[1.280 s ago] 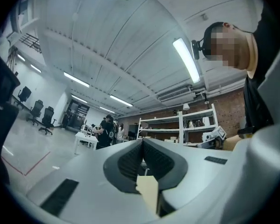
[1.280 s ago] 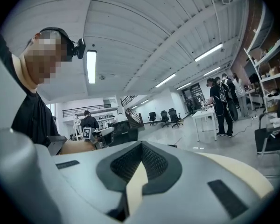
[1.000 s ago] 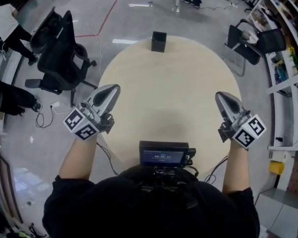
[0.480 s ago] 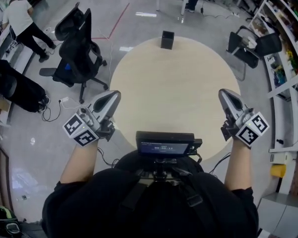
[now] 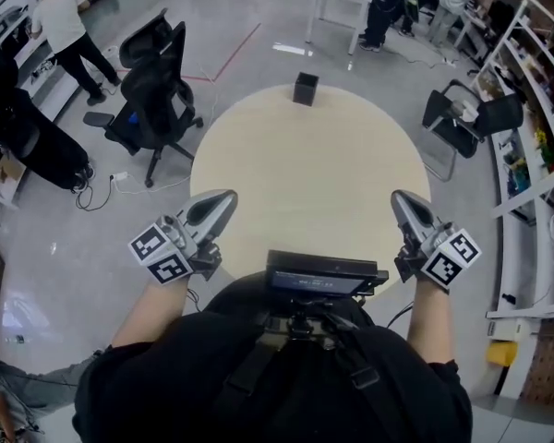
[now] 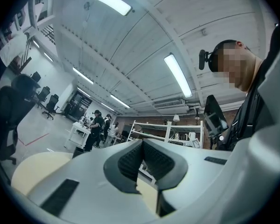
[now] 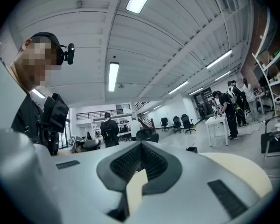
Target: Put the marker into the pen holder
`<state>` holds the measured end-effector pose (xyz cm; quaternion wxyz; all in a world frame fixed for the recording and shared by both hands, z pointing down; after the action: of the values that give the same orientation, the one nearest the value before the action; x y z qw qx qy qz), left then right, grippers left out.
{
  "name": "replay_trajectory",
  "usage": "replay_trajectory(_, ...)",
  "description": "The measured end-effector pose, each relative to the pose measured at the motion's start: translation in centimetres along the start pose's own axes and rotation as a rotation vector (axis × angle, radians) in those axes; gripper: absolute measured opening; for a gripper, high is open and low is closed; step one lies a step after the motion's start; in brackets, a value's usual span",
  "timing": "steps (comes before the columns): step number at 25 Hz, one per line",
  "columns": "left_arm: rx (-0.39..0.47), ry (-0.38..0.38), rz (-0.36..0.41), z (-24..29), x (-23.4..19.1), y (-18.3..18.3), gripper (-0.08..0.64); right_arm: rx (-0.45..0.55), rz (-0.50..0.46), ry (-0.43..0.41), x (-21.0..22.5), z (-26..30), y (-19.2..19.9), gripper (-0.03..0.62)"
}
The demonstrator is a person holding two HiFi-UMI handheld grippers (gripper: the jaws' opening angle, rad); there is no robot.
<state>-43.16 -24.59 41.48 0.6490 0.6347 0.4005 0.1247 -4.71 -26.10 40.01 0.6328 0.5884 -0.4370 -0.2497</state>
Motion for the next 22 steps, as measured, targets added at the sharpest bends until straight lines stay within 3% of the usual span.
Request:
replay_trajectory(7,-0.003,0.034,0.004,0.8,0.7,0.2,-0.006,-0.004,-0.02,0.008,0.4,-0.3,0.7,0.003)
replay_trajectory(22,0.011,0.02,-0.012,0.5,0.3,0.0,-0.006,-0.04,-0.034,-0.028,0.2,1.4,1.8,0.003)
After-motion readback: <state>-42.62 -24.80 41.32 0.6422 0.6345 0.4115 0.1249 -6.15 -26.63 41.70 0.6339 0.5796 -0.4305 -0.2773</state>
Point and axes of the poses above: the fingertips, and each gripper's own axes: z forward along the fingers, x to its right, y out of its underside, the point moved 6 cm from there along -z, backward along the fingers, and after that the axes turned 12 degrees about -y, right-handed, at the moved point
